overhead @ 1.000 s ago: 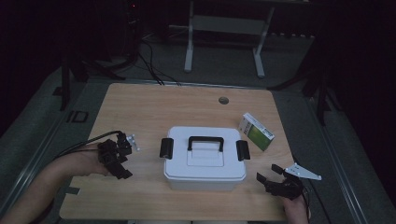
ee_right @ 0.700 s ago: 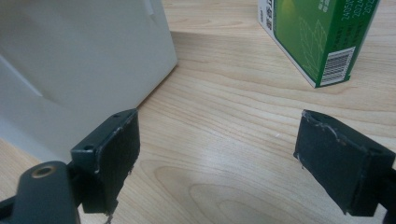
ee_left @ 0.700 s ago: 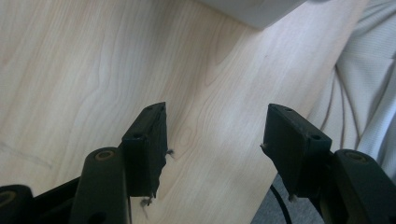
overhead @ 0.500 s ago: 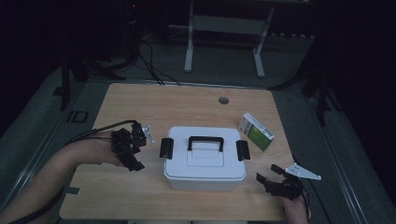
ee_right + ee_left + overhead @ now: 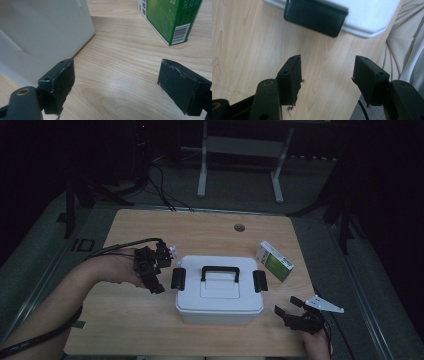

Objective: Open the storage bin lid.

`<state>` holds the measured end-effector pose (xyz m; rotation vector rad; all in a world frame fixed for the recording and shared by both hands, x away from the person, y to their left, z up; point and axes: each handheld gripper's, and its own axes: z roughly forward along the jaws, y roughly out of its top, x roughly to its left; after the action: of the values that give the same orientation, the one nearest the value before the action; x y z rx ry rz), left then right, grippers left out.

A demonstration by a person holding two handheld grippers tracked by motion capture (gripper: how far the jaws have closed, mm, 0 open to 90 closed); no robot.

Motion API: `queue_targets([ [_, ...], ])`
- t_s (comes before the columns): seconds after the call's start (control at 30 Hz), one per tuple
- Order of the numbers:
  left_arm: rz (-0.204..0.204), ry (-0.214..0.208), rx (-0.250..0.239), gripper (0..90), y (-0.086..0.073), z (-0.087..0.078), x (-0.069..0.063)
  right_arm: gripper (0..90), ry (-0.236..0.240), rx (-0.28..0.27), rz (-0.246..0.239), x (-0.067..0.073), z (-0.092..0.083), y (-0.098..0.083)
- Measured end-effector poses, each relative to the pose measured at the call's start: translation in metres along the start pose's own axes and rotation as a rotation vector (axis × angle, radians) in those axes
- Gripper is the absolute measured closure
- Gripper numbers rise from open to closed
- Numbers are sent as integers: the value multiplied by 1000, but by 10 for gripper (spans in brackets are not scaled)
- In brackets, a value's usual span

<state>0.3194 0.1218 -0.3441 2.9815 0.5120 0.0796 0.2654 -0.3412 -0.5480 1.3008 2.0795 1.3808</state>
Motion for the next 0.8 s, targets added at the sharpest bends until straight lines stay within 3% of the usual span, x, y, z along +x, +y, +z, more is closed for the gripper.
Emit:
queue_targets([
  [0.23, 31, 3, -16, 401, 23, -3, 1, 138, 3, 2, -3, 1, 1, 0],
  [0.5, 97, 35, -31, 401, 52, 2, -2, 137, 10, -5, -4, 1, 0, 0],
  [0.8, 126, 42, -27, 401, 76, 3, 3, 137, 13, -5, -4, 0, -1, 0],
])
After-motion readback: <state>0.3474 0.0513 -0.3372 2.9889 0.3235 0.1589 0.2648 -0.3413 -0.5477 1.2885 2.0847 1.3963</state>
